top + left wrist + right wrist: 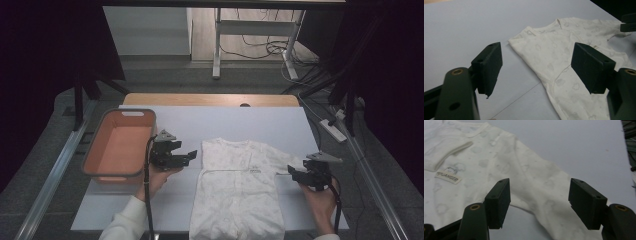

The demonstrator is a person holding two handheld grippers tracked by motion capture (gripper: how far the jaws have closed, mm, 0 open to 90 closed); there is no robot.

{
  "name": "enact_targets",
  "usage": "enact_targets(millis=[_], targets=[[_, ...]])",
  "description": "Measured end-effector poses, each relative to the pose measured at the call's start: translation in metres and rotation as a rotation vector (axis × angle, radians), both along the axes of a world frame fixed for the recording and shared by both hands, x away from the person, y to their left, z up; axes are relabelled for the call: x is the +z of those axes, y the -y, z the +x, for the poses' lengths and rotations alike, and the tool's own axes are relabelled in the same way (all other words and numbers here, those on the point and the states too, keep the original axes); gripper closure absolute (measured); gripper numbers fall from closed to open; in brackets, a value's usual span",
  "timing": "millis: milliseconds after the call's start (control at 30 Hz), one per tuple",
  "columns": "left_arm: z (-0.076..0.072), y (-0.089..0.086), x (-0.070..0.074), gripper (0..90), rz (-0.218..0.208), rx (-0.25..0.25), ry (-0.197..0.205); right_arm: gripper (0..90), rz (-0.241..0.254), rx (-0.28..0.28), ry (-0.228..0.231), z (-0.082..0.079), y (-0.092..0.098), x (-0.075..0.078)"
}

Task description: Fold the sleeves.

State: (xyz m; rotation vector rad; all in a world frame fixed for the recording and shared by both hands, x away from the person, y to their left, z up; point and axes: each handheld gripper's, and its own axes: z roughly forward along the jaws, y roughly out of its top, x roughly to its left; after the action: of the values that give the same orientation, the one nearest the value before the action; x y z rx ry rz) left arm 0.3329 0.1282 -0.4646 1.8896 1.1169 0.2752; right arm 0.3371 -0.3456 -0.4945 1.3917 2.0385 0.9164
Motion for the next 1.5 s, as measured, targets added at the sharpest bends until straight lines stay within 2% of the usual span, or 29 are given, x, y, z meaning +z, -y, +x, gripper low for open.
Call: enact_targets(millis=[167,267,633,867,1000,1200,1267,1500], targets=[[0.000,0.001,-0.001,25.4,0.004,-0.002,-0.002,34.5,-0.016,-0.028,0.010,-0.001,0.008,0.002],[0.000,0.000,0.000,25.4,0.003,-0.002,-0.001,34.6,-0.010,-0.048,0.008,-0.001,0.013,0.002],[0.000,-0.001,0.000,25.4,0.001,0.001,-0.001,36.6,-0.021,-0.166,-0.028,0.001,0.033,-0.003],[0.000,0.000,-0.001,25.4,0.002,0.000,0.000,38.8,-0.036,-0.197,-0.055,0.002,0.040,-0.009],[0.000,0.000,-0.001,25.4,0.002,0.003,0.000,41.4,-0.060,-0.194,-0.050,0.002,0.039,-0.011],[0.000,0.000,-0.002,25.4,0.005,0.001,-0.002,44.2,-0.066,-0.203,-0.081,0.004,0.042,-0.016],[0.000,0.000,-0.002,25.4,0.007,0.000,-0.002,47.4,-0.053,-0.200,-0.085,0.004,0.043,-0.016],[-0.001,0.001,-0.001,25.4,0.009,-0.001,-0.002,75.1,-0.037,-0.142,-0.099,0.004,0.039,-0.015]])
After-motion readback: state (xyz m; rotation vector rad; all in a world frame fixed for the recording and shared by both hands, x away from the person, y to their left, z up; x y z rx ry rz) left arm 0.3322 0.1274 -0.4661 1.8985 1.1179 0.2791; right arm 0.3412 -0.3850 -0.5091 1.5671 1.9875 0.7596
